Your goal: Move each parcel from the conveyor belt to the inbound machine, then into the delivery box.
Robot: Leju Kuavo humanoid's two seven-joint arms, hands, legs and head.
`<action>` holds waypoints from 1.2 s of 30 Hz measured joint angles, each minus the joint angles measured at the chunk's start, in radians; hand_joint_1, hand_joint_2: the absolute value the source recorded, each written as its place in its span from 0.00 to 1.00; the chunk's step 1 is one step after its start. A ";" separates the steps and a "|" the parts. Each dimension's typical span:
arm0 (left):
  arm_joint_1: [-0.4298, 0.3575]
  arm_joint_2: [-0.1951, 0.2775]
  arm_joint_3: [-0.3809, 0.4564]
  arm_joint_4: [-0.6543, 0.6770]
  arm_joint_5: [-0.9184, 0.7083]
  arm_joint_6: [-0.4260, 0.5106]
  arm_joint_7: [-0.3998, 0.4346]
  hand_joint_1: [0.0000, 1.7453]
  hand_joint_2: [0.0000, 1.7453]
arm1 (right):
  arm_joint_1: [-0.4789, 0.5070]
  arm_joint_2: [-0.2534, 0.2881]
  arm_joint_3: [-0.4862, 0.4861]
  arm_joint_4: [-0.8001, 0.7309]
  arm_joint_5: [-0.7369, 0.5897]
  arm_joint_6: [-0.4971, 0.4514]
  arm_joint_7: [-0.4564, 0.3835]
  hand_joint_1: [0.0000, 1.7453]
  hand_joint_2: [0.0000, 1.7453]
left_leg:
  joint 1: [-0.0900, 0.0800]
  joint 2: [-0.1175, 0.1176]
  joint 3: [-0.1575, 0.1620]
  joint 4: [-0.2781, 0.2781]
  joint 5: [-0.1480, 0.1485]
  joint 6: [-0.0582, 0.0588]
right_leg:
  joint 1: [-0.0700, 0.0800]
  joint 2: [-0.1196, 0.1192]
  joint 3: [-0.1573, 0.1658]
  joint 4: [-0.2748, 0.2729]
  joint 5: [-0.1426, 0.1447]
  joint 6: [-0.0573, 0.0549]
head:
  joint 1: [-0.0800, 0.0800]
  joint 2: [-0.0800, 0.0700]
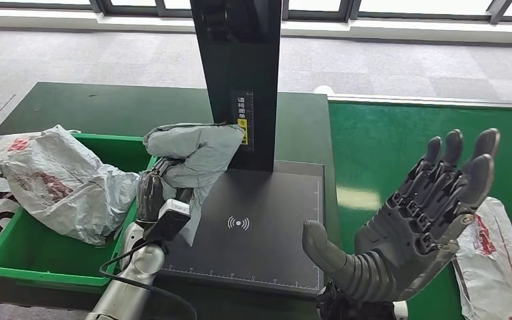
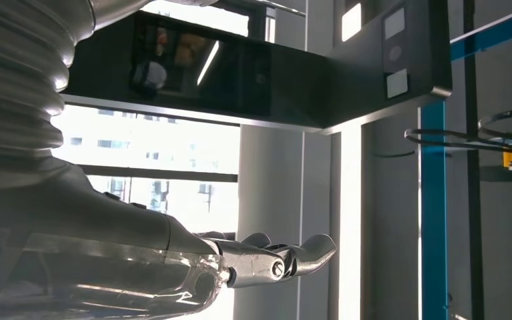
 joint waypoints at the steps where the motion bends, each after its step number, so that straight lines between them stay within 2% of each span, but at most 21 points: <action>1: 0.014 -0.003 0.000 -0.043 0.020 -0.007 -0.008 1.00 1.00 | 0.000 0.000 0.000 0.000 0.000 0.000 0.000 0.00 1.00 | 0.000 0.000 -0.001 0.000 0.000 0.000 | 0.000 0.000 0.000 0.000 0.000 0.000 | 0.000 0.000; 6: 0.060 -0.004 0.000 -0.194 0.101 -0.036 -0.027 1.00 1.00 | 0.006 -0.001 -0.002 0.000 0.002 0.000 0.000 0.00 1.00 | 0.000 0.000 -0.001 0.000 0.000 0.000 | 0.000 0.000 -0.001 0.000 0.000 0.000 | 0.000 0.000; 14: 0.077 -0.002 0.000 -0.271 0.145 -0.045 -0.044 1.00 1.00 | 0.014 -0.001 -0.003 0.000 0.006 0.000 0.001 0.00 1.00 | 0.000 0.000 -0.001 0.000 0.000 0.000 | 0.000 0.000 -0.001 0.000 0.000 0.000 | 0.000 0.000; 16: 0.080 0.001 0.001 -0.281 0.154 -0.020 -0.053 1.00 1.00 | 0.017 -0.002 -0.004 0.000 0.007 0.000 0.001 0.00 1.00 | 0.000 0.000 -0.001 0.000 0.000 0.000 | 0.000 0.000 -0.001 0.000 0.000 0.000 | 0.000 0.000; 19: 0.072 0.023 0.019 -0.300 0.161 0.094 -0.071 1.00 1.00 | 0.031 -0.003 -0.005 -0.001 0.008 0.000 0.002 0.00 1.00 | 0.000 0.000 -0.002 0.000 0.000 0.000 | 0.000 0.000 -0.002 0.000 0.000 0.000 | 0.000 0.000; 23: -0.009 0.093 0.110 -0.270 0.017 0.200 0.005 1.00 1.00 | 0.046 -0.007 -0.008 -0.002 0.003 0.000 0.001 0.00 1.00 | 0.001 -0.001 -0.002 0.000 0.001 -0.001 | 0.002 -0.001 -0.002 0.001 0.000 0.000 | 0.000 0.000; 25: -0.077 0.138 0.175 -0.207 -0.099 0.208 0.048 1.00 1.00 | 0.049 -0.008 -0.010 -0.002 0.002 0.000 0.000 0.00 1.00 | 0.002 -0.001 -0.002 0.000 0.002 -0.002 | 0.003 -0.001 -0.003 0.001 0.001 -0.001 | 0.000 0.000; 28: -0.161 0.191 0.266 -0.103 -0.210 0.209 0.071 1.00 1.00 | 0.056 -0.009 -0.010 -0.003 0.002 0.000 0.000 0.00 1.00 | 0.002 0.002 -0.002 0.000 0.003 -0.004 | 0.003 0.001 -0.004 0.003 0.002 -0.004 | 0.000 0.000; 32: -0.218 0.226 0.325 -0.018 -0.258 0.210 0.088 1.00 1.00 | 0.062 -0.009 -0.012 -0.005 0.004 0.000 0.000 0.00 1.00 | 0.002 0.001 -0.003 0.000 0.003 -0.004 | 0.003 0.001 -0.005 0.003 0.002 -0.004 | 0.000 0.000; 36: -0.275 0.251 0.365 0.089 -0.512 0.210 0.210 1.00 1.00 | 0.071 -0.009 -0.017 -0.011 0.015 0.000 0.002 0.00 1.00 | 0.002 0.001 -0.005 0.000 0.003 -0.004 | 0.002 0.001 -0.006 0.003 0.003 -0.004 | 0.000 0.000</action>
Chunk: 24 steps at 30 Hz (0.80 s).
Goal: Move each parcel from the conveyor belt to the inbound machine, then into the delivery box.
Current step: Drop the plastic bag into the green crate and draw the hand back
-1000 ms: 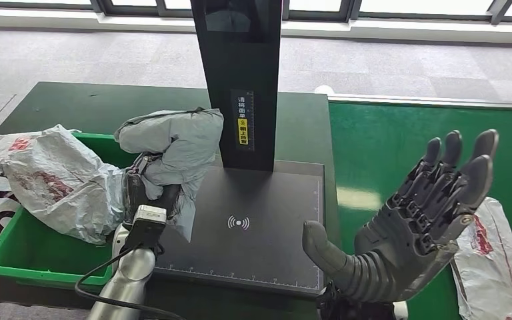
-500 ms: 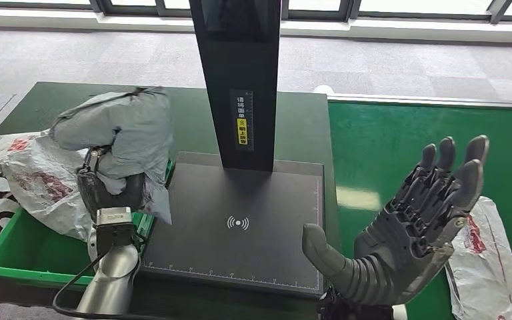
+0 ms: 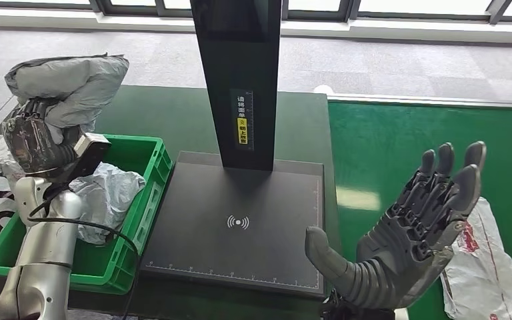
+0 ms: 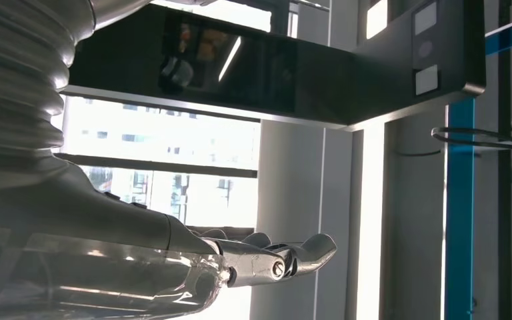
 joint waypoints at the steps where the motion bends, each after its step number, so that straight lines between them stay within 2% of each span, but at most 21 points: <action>1: -0.015 0.006 0.009 0.027 -0.078 0.000 0.040 1.00 1.00 | 0.003 0.000 -0.001 -0.001 0.002 0.000 0.001 0.00 1.00 | 0.000 0.000 0.000 0.000 0.000 0.000 | 0.000 0.000 0.000 0.000 0.000 0.000 | 0.000 0.000; 3: -0.040 0.015 0.023 0.077 -0.183 0.000 0.101 1.00 1.00 | 0.009 0.000 -0.003 -0.004 0.004 0.000 0.002 0.00 1.00 | 0.000 0.001 0.000 0.000 0.000 0.000 | 0.000 0.001 -0.001 0.000 0.000 0.000 | 0.000 0.000; 9: -0.119 0.041 0.033 0.270 -0.340 -0.011 0.262 1.00 1.00 | 0.013 -0.001 -0.007 -0.007 0.009 -0.001 0.003 0.00 1.00 | 0.000 0.000 0.000 0.001 0.000 0.000 | 0.000 0.000 -0.001 0.000 0.001 0.000 | 0.000 0.000; 16: -0.153 0.052 0.033 0.389 -0.363 -0.016 0.288 1.00 1.00 | 0.015 -0.003 -0.010 -0.010 0.012 -0.001 0.004 0.00 1.00 | 0.000 0.001 -0.001 0.001 0.000 0.000 | 0.000 0.001 -0.002 0.000 0.001 0.000 | 0.000 0.000; 18: -0.165 0.053 0.033 0.417 -0.385 -0.038 0.318 1.00 1.00 | 0.015 -0.004 -0.010 -0.010 0.012 -0.001 0.004 0.00 1.00 | 0.000 0.001 -0.001 0.001 0.000 0.000 | 0.000 0.001 -0.002 0.000 0.001 0.000 | 0.000 0.000; 19: -0.173 0.053 0.032 0.437 -0.406 -0.068 0.347 0.92 1.00 | 0.015 -0.004 -0.011 -0.010 0.012 -0.001 0.004 0.00 1.00 | 0.000 0.001 -0.001 0.001 0.000 0.000 | 0.000 0.001 -0.002 0.000 0.001 0.000 | 0.000 0.000; 21: -0.182 0.053 0.028 0.484 -0.450 -0.147 0.417 0.42 1.00 | 0.016 -0.005 -0.012 -0.010 0.009 -0.001 0.004 0.00 1.00 | -0.001 0.002 -0.001 0.001 0.000 0.000 | -0.001 0.001 -0.001 0.000 0.001 0.000 | 0.000 0.000; 22: -0.179 0.052 0.025 0.505 -0.467 -0.175 0.447 0.17 0.75 | 0.018 -0.006 -0.013 -0.010 0.004 -0.001 0.003 0.00 1.00 | -0.001 0.002 -0.001 0.001 0.000 0.000 | -0.001 0.002 -0.002 0.000 0.001 0.000 | 0.000 0.000; 23: -0.170 0.051 0.021 0.523 -0.478 -0.186 0.469 0.00 0.50 | 0.020 -0.008 -0.014 -0.009 -0.002 -0.001 0.001 0.00 1.00 | -0.001 0.003 -0.001 0.001 0.000 0.000 | -0.001 0.002 -0.002 0.000 0.001 0.000 | 0.000 0.000; 24: -0.158 0.048 0.017 0.536 -0.486 -0.180 0.484 0.00 0.25 | 0.022 -0.009 -0.014 -0.008 -0.010 -0.001 -0.001 0.00 1.00 | -0.001 0.003 -0.001 0.001 0.000 0.000 | -0.001 0.003 -0.002 0.000 0.001 0.001 | 0.000 0.000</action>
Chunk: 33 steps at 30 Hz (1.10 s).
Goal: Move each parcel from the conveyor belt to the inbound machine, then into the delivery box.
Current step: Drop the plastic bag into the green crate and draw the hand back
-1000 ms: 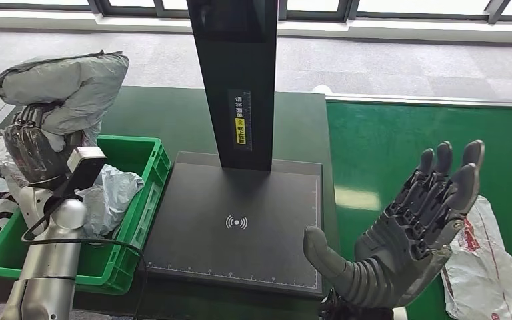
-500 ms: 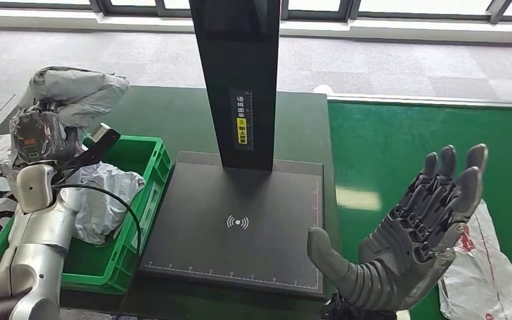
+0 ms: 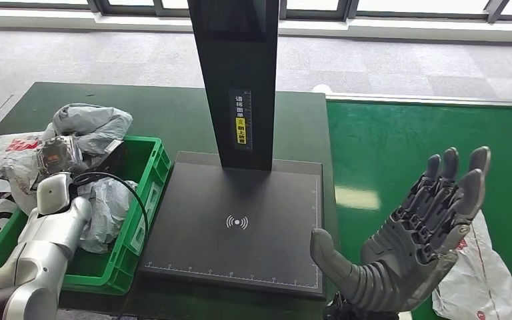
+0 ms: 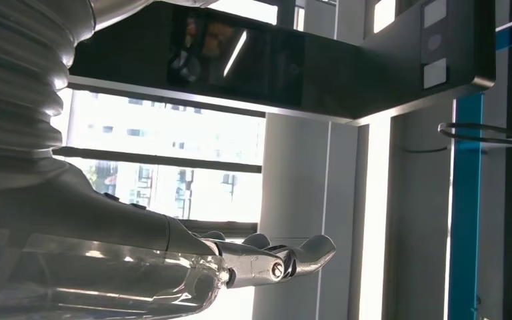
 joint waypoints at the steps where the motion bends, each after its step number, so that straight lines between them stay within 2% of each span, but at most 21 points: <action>1: 0.013 -0.003 -0.004 0.008 -0.006 0.014 0.010 0.00 0.00 | 0.001 -0.002 -0.001 0.002 -0.007 0.000 -0.002 0.00 1.00 | 0.000 0.000 0.000 0.000 0.000 0.000 | 0.000 0.000 0.000 0.000 0.000 0.000 | 0.000 0.000; 7: 0.078 -0.018 -0.012 0.015 0.018 0.125 -0.009 0.00 0.00 | 0.003 -0.012 -0.006 0.034 -0.065 0.001 -0.005 0.00 1.00 | 0.000 0.000 0.000 0.000 0.000 0.000 | 0.000 0.000 0.000 0.000 0.000 0.000 | 0.000 0.000; 9: 0.107 -0.028 -0.012 -0.011 0.084 0.144 -0.070 0.00 0.00 | 0.002 -0.016 -0.009 0.050 -0.084 0.001 -0.005 0.00 1.00 | 0.000 0.000 0.000 0.000 0.000 0.000 | 0.000 0.000 0.000 0.000 0.000 0.000 | 0.000 0.000; 11: 0.151 -0.048 -0.012 -0.080 0.210 0.167 -0.178 0.00 0.00 | 0.003 -0.019 -0.011 0.071 -0.108 0.001 -0.005 0.00 1.00 | 0.000 0.000 0.000 0.000 0.000 0.000 | 0.000 0.001 0.000 0.000 0.000 0.000 | 0.000 0.000; 13: 0.185 -0.068 -0.012 -0.149 0.294 0.181 -0.250 0.00 0.00 | 0.004 -0.023 -0.012 0.090 -0.120 0.001 -0.004 0.00 1.00 | 0.000 -0.002 0.000 0.000 0.000 0.000 | -0.001 -0.002 0.001 0.000 -0.001 0.000 | 0.000 0.000; 20: 0.233 -0.099 -0.011 -0.261 0.335 0.185 -0.285 0.00 0.00 | 0.004 -0.030 -0.014 0.121 -0.128 0.001 -0.005 0.00 1.00 | -0.001 -0.002 0.000 0.000 0.000 0.000 | -0.001 -0.002 0.001 0.000 0.000 0.000 | 0.000 0.000; 22: 0.266 -0.130 0.002 -0.320 0.426 0.185 -0.371 0.00 0.00 | 0.004 -0.030 -0.019 0.126 -0.139 0.001 -0.005 0.00 1.00 | -0.002 -0.002 0.001 -0.001 -0.001 0.001 | -0.002 -0.001 0.002 0.000 -0.001 0.000 | 0.000 0.000; 24: 0.314 -0.184 0.024 -0.419 0.595 0.187 -0.502 0.00 0.00 | 0.005 -0.030 -0.029 0.131 -0.152 0.001 -0.005 0.00 1.00 | -0.004 -0.002 0.004 -0.002 -0.002 0.002 | -0.004 -0.001 0.004 0.000 -0.002 0.002 | 0.000 0.000; 26: 0.355 -0.231 0.036 -0.508 0.752 0.188 -0.584 0.00 0.00 | 0.003 -0.030 -0.039 0.138 -0.160 0.001 -0.005 0.00 1.00 | -0.005 -0.004 0.006 -0.002 -0.003 0.004 | -0.006 -0.003 0.007 0.000 -0.004 0.005 | 0.000 0.000; 29: 0.416 -0.278 0.036 -0.623 0.918 0.188 -0.628 0.00 0.00 | 0.002 -0.030 -0.055 0.154 -0.162 0.001 -0.005 0.00 1.00 | -0.007 -0.005 0.011 -0.003 -0.005 0.006 | -0.008 -0.004 0.012 0.000 -0.006 0.006 | 0.000 0.000; 33: 0.465 -0.311 0.035 -0.724 1.031 0.154 -0.668 0.00 0.00 | 0.001 -0.030 -0.071 0.178 -0.155 0.001 -0.003 0.00 1.00 | -0.007 -0.005 0.013 -0.003 -0.006 0.007 | -0.009 -0.004 0.014 -0.001 -0.006 0.006 | 0.000 0.000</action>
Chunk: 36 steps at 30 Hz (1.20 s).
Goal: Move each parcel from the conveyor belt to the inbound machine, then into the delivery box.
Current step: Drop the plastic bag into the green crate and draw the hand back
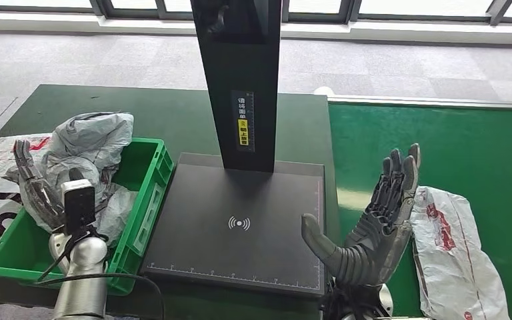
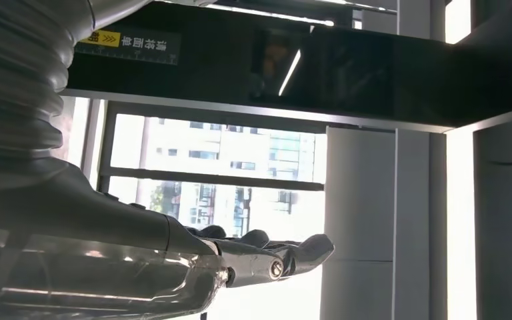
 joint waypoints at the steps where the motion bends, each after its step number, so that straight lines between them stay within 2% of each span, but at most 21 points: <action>1: 0.013 -0.006 0.000 -0.021 0.056 -0.031 -0.022 0.00 0.00 | -0.001 0.000 -0.007 0.016 0.007 0.002 0.005 0.00 1.00 | 0.000 0.000 0.000 0.000 0.000 0.000 | 0.000 0.000 0.001 0.000 0.000 0.000 | 0.000 0.000; 4: 0.073 -0.035 0.000 -0.109 0.401 -0.183 -0.089 0.00 0.00 | -0.012 0.002 -0.054 0.105 0.092 0.034 0.062 0.00 1.00 | -0.001 0.000 0.001 0.000 0.000 0.000 | 0.000 0.000 0.001 0.000 -0.001 0.001 | 0.000 0.000; 6: 0.130 -0.060 -0.002 -0.181 0.651 -0.311 -0.090 0.00 0.00 | -0.025 0.009 -0.106 0.176 0.238 0.072 0.138 0.00 1.00 | -0.001 0.000 0.002 0.000 0.000 0.001 | 0.000 0.000 0.001 0.000 -0.001 0.001 | 0.000 0.000; 9: 0.219 -0.090 -0.018 -0.259 0.831 -0.462 -0.057 0.00 0.00 | -0.039 0.026 -0.183 0.261 0.480 0.105 0.285 0.00 1.00 | 0.000 -0.001 -0.001 0.001 0.000 0.001 | 0.000 -0.001 -0.001 -0.001 -0.001 0.001 | 0.000 0.000; 12: 0.272 -0.113 -0.034 -0.307 0.863 -0.510 -0.044 0.00 0.00 | -0.045 0.036 -0.242 0.318 0.586 0.106 0.367 0.00 1.00 | 0.001 0.000 -0.004 0.002 0.000 0.002 | 0.000 0.000 -0.004 -0.001 0.000 0.002 | 0.000 0.000; 15: 0.289 -0.120 -0.067 -0.330 0.854 -0.547 -0.042 0.00 0.00 | -0.056 0.041 -0.311 0.383 0.747 0.103 0.524 0.00 1.00 | 0.001 -0.001 -0.005 0.003 0.000 0.002 | -0.001 -0.002 -0.004 -0.001 0.001 0.003 | 0.000 0.000; 17: 0.296 -0.122 -0.094 -0.339 0.845 -0.558 -0.047 0.00 0.00 | -0.060 0.042 -0.360 0.422 0.811 0.103 0.591 0.00 1.00 | 0.001 -0.002 -0.006 0.003 0.000 0.002 | 0.000 -0.003 -0.004 -0.001 0.001 0.003 | 0.000 0.000; 24: 0.288 -0.125 -0.145 -0.343 0.784 -0.524 -0.065 0.00 0.00 | -0.060 0.045 -0.468 0.495 0.869 0.131 0.679 0.00 1.00 | 0.001 -0.003 -0.007 0.004 0.001 0.002 | -0.001 -0.003 -0.007 -0.001 0.001 0.003 | 0.000 0.000; 30: 0.241 -0.123 -0.196 -0.311 0.768 -0.524 -0.086 0.00 0.00 | -0.044 0.065 -0.604 0.522 0.961 0.165 0.683 0.00 1.00 | 0.001 0.000 -0.007 0.004 0.001 0.002 | 0.000 -0.001 -0.007 -0.001 0.001 0.003 | 0.000 0.000; 36: 0.233 -0.123 -0.218 -0.307 0.765 -0.531 -0.089 0.00 0.00 | -0.043 0.070 -0.667 0.546 0.975 0.179 0.693 0.00 1.00 | 0.001 0.000 -0.008 0.004 0.000 0.002 | 0.000 -0.001 -0.007 -0.001 0.001 0.003 | 0.000 0.000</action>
